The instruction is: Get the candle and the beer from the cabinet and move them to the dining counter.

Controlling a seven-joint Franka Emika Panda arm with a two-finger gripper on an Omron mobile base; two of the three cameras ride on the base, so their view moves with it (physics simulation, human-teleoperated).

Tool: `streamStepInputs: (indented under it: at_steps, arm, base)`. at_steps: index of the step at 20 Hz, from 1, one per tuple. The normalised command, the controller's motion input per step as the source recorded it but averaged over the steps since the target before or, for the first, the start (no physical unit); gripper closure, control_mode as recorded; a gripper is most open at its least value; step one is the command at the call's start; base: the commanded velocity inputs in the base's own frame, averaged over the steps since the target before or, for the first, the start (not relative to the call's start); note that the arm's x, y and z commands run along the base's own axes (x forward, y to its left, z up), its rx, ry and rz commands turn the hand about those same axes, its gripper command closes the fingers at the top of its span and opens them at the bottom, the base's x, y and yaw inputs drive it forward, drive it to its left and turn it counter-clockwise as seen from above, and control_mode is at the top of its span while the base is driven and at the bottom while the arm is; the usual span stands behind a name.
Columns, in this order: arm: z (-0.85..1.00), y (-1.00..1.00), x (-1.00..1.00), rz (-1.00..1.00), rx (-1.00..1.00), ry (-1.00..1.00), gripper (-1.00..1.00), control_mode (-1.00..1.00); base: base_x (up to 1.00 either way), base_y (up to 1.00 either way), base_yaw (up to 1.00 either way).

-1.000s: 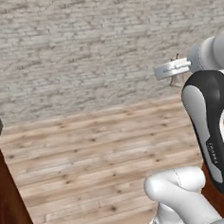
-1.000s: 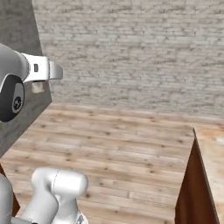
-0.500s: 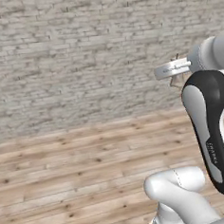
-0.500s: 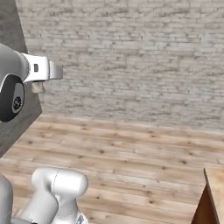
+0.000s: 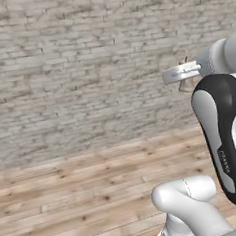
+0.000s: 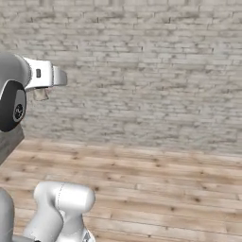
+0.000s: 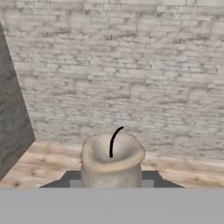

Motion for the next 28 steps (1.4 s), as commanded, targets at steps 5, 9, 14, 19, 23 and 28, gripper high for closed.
streamStepInputs:
  at_steps: [5, 9, 14, 19, 23, 28]
  arm:
    - [0.0, 0.0, 0.0, 0.0, 0.0, 0.0, 1.0, 1.0]
    - [0.0, 0.0, 0.0, 0.0, 0.0, 0.0, 1.0, 1.0]
    - [0.0, 0.0, 0.0, 0.0, 0.0, 0.0, 1.0, 1.0]
    - [0.0, 0.0, 0.0, 0.0, 0.0, 0.0, 1.0, 1.0]
    - [0.0, 0.0, 0.0, 0.0, 0.0, 0.0, 1.0, 1.0]
    - [0.0, 0.0, 0.0, 0.0, 0.0, 0.0, 1.0, 1.0]
  base:
    - [0.38, 0.0, -0.74]
    - [0.2, 0.0, -0.81]
    - [0.08, 0.04, -0.87]
    - [0.14, 0.39, -0.89]
    - [0.24, 0.57, -0.84]
    - [0.21, 0.67, -0.8]
